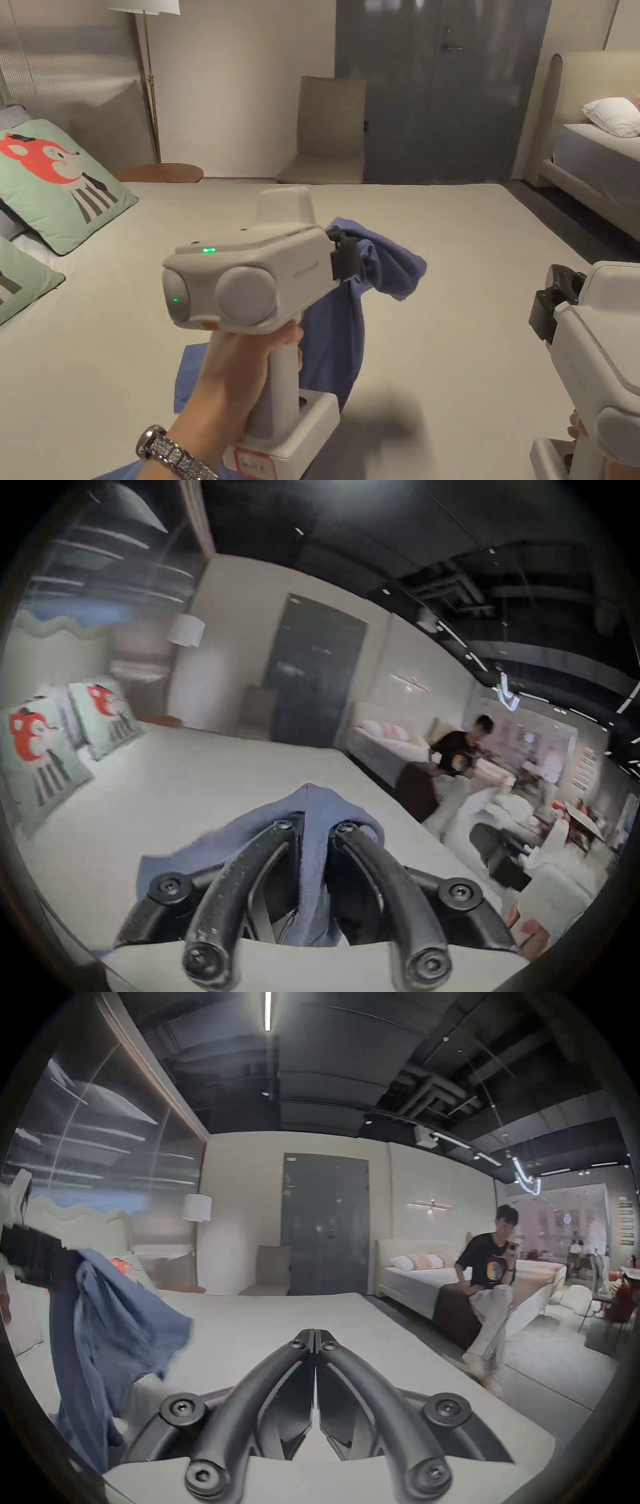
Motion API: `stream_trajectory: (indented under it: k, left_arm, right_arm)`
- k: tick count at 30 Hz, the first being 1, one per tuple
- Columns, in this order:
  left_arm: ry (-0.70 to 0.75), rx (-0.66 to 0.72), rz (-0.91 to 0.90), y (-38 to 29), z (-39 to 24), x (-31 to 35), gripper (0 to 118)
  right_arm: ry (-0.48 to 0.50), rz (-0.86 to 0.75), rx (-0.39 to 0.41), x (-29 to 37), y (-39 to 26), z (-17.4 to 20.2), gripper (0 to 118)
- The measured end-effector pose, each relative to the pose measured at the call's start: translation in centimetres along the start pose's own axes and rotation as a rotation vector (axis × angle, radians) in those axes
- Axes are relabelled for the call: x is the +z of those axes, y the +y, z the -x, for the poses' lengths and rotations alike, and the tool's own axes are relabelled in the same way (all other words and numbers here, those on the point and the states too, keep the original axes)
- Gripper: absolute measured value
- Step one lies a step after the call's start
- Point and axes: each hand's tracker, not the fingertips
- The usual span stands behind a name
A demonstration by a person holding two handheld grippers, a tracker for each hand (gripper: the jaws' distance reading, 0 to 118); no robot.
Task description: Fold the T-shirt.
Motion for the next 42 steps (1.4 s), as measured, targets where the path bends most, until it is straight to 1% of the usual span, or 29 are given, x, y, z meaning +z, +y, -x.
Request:
stream_trajectory:
  k: [2, 5, 8, 11, 13, 14, 18, 19, 20, 22, 23, 24, 26, 29, 31, 32, 33, 34, 35, 36, 37, 38, 39, 40, 42]
  left_arm:
    - [-0.027, -0.011, 0.105, -3.4, -1.0, -2.6, 6]
    - [-0.054, 0.035, 0.295, -9.8, -1.7, -5.8, 6]
    - [-0.071, 0.087, 0.505, -16.1, -1.4, -8.2, 6]
    - [-0.043, 0.089, 0.706, -22.0, -1.3, -9.7, 6]
    - [-0.025, 0.056, 0.751, -24.3, -1.5, -9.6, 6]
    - [-0.026, 0.053, 0.734, -24.8, -1.5, -9.4, 6]
    - [-0.05, 0.084, 0.718, -23.1, -0.7, -9.0, 8]
    - [-0.067, 0.085, 0.676, -22.1, -0.5, -8.5, 20]
    - [-0.058, 0.066, 0.609, -20.9, -0.3, -7.5, 44]
    - [-0.022, 0.027, 0.467, -18.2, 0.4, -5.6, 103]
    - [-0.019, 0.009, 0.371, -16.2, 1.2, -3.9, 110]
    - [-0.006, 0.002, 0.309, -14.9, 1.8, -2.6, 109]
    - [0.072, -0.011, 0.16, -11.3, 3.6, 0.8, 108]
    - [0.248, -0.038, -0.062, -6.7, 6.7, 6.8, 108]
    - [0.368, -0.067, -0.161, -5.0, 8.3, 10.2, 108]
    - [0.419, -0.081, -0.195, -4.5, 8.9, 11.5, 107]
    - [0.477, -0.1, -0.224, -3.8, 9.2, 13.0, 101]
    - [0.518, -0.127, -0.246, -3.5, 9.7, 14.3, 84]
    - [0.557, -0.147, -0.265, -3.2, 10.2, 15.6, 64]
    - [0.579, -0.161, -0.272, -3.0, 10.5, 16.4, 36]
    - [0.602, -0.17, -0.282, -2.8, 10.8, 17.1, 17]
    - [0.606, -0.157, -0.283, -2.8, 11.2, 17.4, 8]
    - [0.61, -0.146, -0.284, -2.8, 11.8, 17.8, 8]
    - [0.621, -0.125, -0.289, -3.0, 12.2, 18.0, 0]
    - [0.622, -0.111, -0.244, -3.2, 13.2, 17.8, 0]
  right_arm:
    - [-0.031, 0.008, -0.003, 0.5, -0.3, -1.6, 0]
    - [-0.064, 0.028, 0.001, 1.0, -1.1, -3.4, 0]
    - [-0.082, 0.047, 0.005, 1.2, -1.9, -4.1, 0]
    - [-0.082, 0.063, 0.0, 1.3, -2.5, -4.2, 0]
    - [-0.078, 0.068, 0.007, 1.2, -2.9, -4.0, 0]
    - [-0.074, 0.072, 0.009, 1.1, -3.0, -3.9, 0]
    - [-0.062, 0.082, 0.007, 0.7, -3.1, -3.2, 0]
    - [-0.058, 0.08, 0.005, 0.7, -3.1, -3.0, 0]
    - [-0.052, 0.075, 0.003, 0.7, -2.9, -2.8, 0]
    - [-0.045, 0.063, 0.005, 0.9, -2.7, -2.4, 0]
    - [-0.038, 0.056, 0.009, 0.9, -2.5, -2.2, 0]
    - [-0.033, 0.05, 0.012, 0.9, -2.3, -2.0, 0]
    - [-0.024, 0.034, 0.013, 1.0, -1.9, -1.5, 0]
    - [-0.005, 0.008, 0.003, 1.0, -1.4, -0.7, 0]
    - [0.005, -0.002, -0.004, 0.9, -1.2, -0.2, 0]
    - [0.01, -0.004, -0.009, 0.9, -1.2, 0.0, 0]
    - [0.015, -0.006, -0.014, 0.9, -1.2, 0.3, 0]
    - [0.021, -0.005, -0.018, 0.8, -1.2, 0.6, 0]
    - [0.029, -0.005, -0.019, 0.8, -1.2, 0.9, 0]
    - [0.033, -0.004, -0.02, 0.7, -1.2, 1.2, 0]
    - [0.04, -0.003, -0.021, 0.7, -1.3, 1.5, 0]
    - [0.047, -0.003, -0.022, 0.7, -1.3, 1.7, 0]
    - [0.053, -0.002, -0.022, 0.7, -1.3, 2.1, 0]
    - [0.058, -0.002, -0.02, 0.7, -1.3, 2.3, 0]
    - [0.067, -0.002, -0.018, 0.6, -1.2, 2.8, 0]
